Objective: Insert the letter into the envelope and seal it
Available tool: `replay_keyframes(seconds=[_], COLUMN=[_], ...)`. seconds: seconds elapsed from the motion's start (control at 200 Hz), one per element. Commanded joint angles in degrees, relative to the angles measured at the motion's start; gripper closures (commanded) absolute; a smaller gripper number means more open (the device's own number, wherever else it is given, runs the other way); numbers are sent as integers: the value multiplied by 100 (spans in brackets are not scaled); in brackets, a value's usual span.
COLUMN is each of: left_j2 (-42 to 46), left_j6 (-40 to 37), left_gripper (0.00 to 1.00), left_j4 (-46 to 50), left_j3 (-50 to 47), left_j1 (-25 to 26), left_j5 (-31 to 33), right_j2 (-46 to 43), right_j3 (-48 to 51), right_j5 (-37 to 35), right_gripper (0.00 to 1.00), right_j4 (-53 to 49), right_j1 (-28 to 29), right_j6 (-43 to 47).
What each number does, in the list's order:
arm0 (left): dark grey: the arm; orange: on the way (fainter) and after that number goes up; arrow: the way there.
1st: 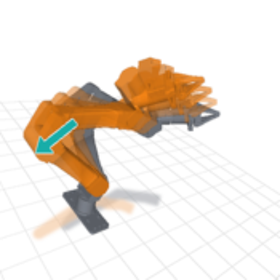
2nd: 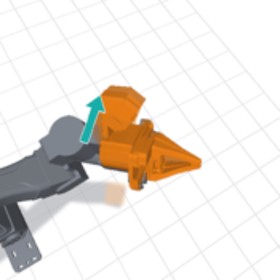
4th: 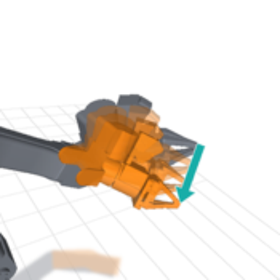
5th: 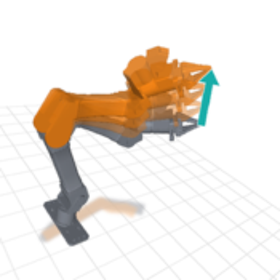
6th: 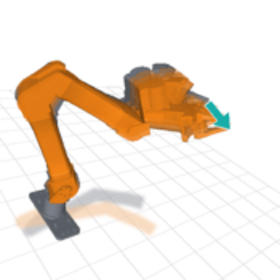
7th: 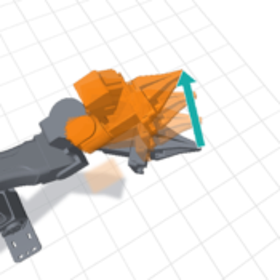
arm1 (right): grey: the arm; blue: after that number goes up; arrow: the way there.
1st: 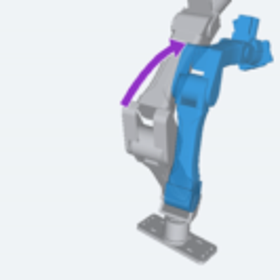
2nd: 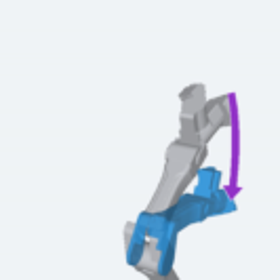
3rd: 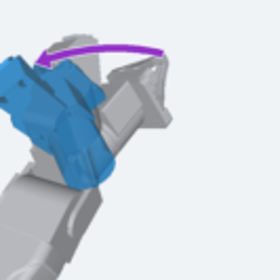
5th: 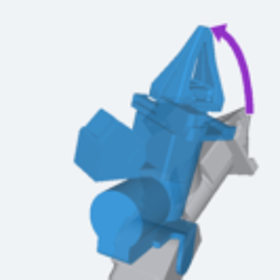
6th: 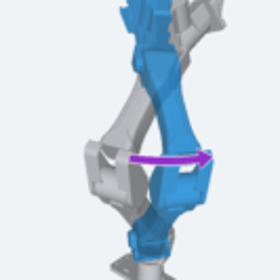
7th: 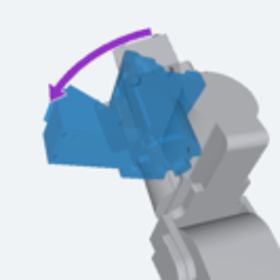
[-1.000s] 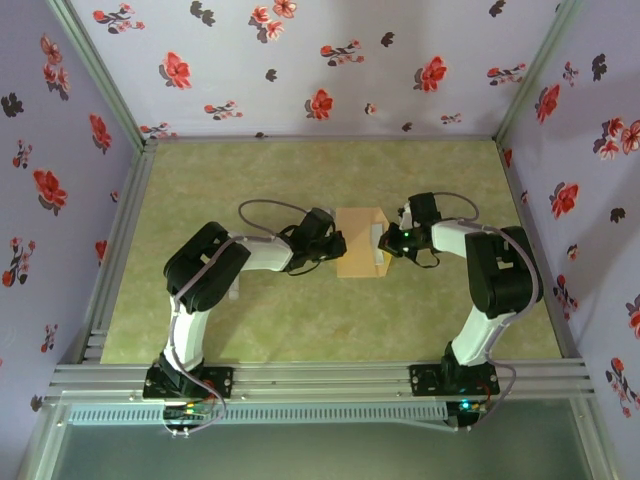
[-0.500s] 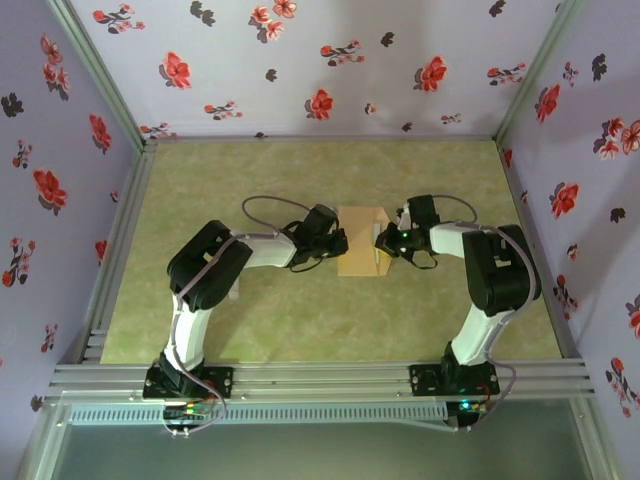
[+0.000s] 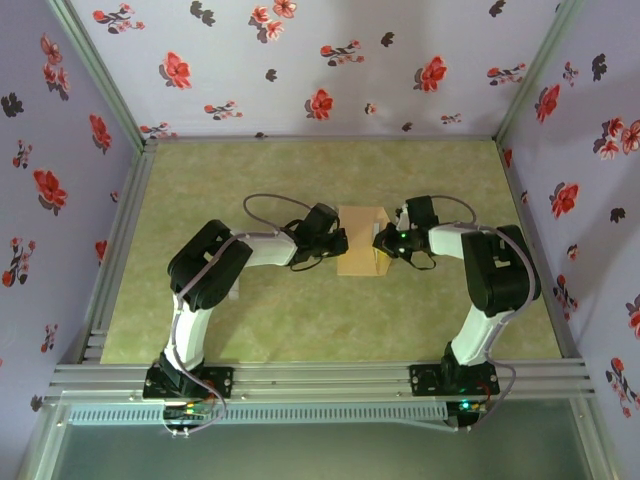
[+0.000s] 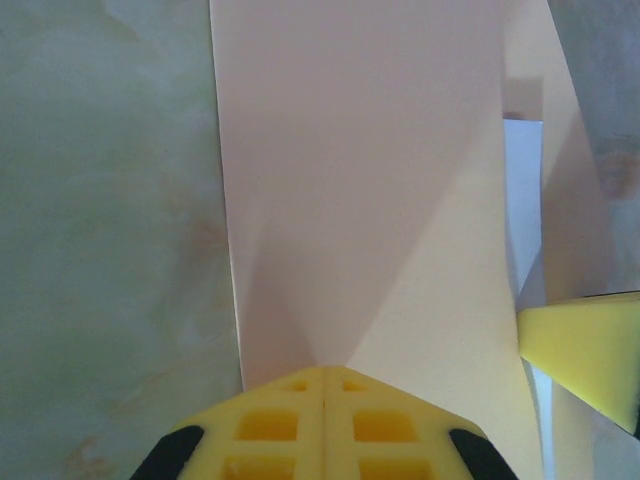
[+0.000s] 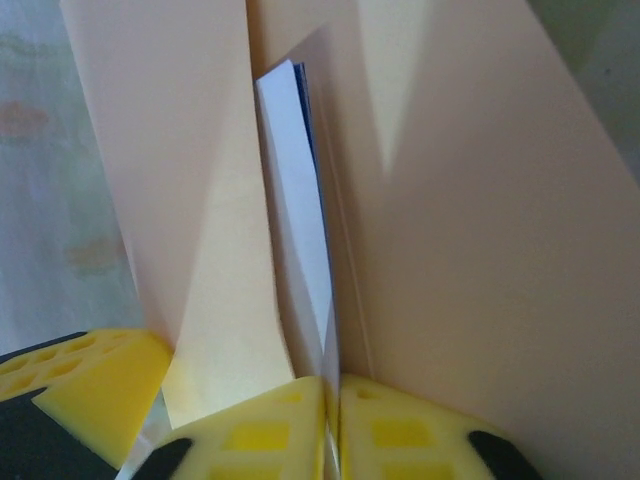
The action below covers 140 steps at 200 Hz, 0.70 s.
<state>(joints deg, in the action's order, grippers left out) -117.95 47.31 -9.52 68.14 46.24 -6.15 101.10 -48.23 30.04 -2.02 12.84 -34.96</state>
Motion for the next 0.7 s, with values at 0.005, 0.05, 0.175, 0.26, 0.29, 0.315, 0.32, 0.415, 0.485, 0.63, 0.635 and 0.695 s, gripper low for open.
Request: replay_keyframes(seconds=[0.005, 0.05, 0.175, 0.26, 0.29, 0.315, 0.32, 0.415, 0.485, 0.63, 0.635, 0.695], left_j2=[-245, -230, -218, -210, -213, -211, -211, -211, -212, -219, -220, -228], left_j6=[-178, -186, -152, -138, -141, -143, -143, -160, -199, -268, -271, -287], left_gripper=[100, 100, 100, 100, 100, 100, 100, 100, 100, 100, 100, 100], left_j4=[425, 403, 339, 308, 302, 301, 301, 309, 334, 398, 402, 407], left_j3=[-76, -114, -202, -231, -231, -231, -231, -216, -188, -127, -126, -116], left_j1=[56, 52, 52, 52, 52, 52, 52, 52, 52, 52, 52, 53], left_j5=[-35, -35, -36, -35, -35, -35, -35, -35, -35, -35, -35, -35], right_j2=[-252, -313, -388, -355, -336, -324, -322, -264, -215, -104, -97, -35], right_j3=[-140, -214, -377, -432, -446, -458, -459, -477, -512, -628, -632, -694], right_j5=[-205, -303, -524, -547, -551, -556, -554, -578, -594, -622, -622, -629], right_gripper=[82, 80, 76, 72, 71, 71, 71, 69, 68, 66, 66, 66], right_j4=[-637, -809, -1129, -1169, -1169, -1165, -1158, -1092, -1074, -1048, -1047, -1052], right_j1=[74, 53, 24, 22, 18, 21, 23, 32, 42, 100, 98, 141], right_j6=[272, 343, 468, 460, 453, 438, 433, 369, 349, 315, 314, 301])
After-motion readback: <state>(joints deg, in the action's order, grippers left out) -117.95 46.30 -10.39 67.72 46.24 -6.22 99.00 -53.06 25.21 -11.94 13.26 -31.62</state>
